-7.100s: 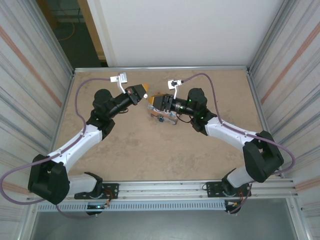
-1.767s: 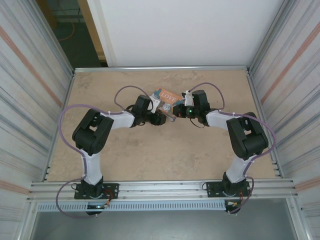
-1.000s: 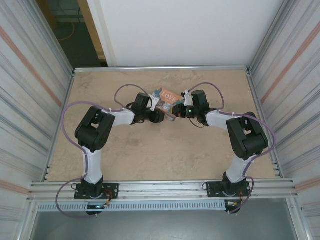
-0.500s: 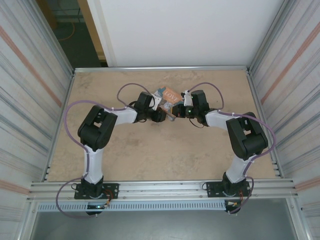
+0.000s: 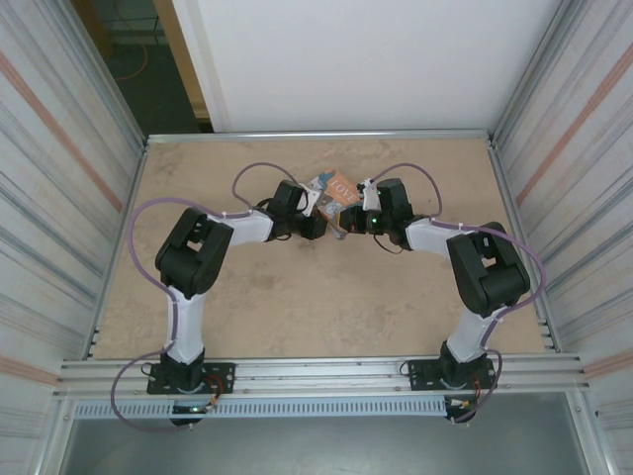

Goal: Unlock the padlock with the key

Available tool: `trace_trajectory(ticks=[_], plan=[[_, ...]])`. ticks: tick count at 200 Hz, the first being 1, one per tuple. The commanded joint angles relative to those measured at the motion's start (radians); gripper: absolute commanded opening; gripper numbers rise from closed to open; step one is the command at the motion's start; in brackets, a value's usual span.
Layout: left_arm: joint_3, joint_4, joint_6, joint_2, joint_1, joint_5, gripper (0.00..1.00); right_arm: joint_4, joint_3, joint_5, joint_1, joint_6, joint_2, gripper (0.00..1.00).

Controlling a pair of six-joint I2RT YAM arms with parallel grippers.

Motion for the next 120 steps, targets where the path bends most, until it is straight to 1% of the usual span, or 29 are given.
trace_trajectory(ticks=[1,34,45,63,120], plan=[[0.007,0.035,-0.01,-0.008,-0.007,-0.003,0.31,-0.042,0.008,-0.003,0.01,0.012,-0.016,0.0],[-0.006,0.051,-0.02,-0.022,-0.008,0.013,0.31,-0.052,0.005,-0.009,0.002,0.007,-0.055,0.0],[-0.011,0.053,-0.023,-0.025,-0.008,0.014,0.34,-0.055,0.002,-0.012,-0.001,0.007,-0.066,0.0],[-0.021,0.061,-0.03,-0.032,-0.006,0.004,0.41,-0.059,-0.001,-0.021,-0.007,0.007,-0.077,0.0],[-0.043,0.099,-0.034,-0.033,0.02,0.029,0.45,-0.054,0.012,-0.045,-0.023,0.024,-0.093,0.0]])
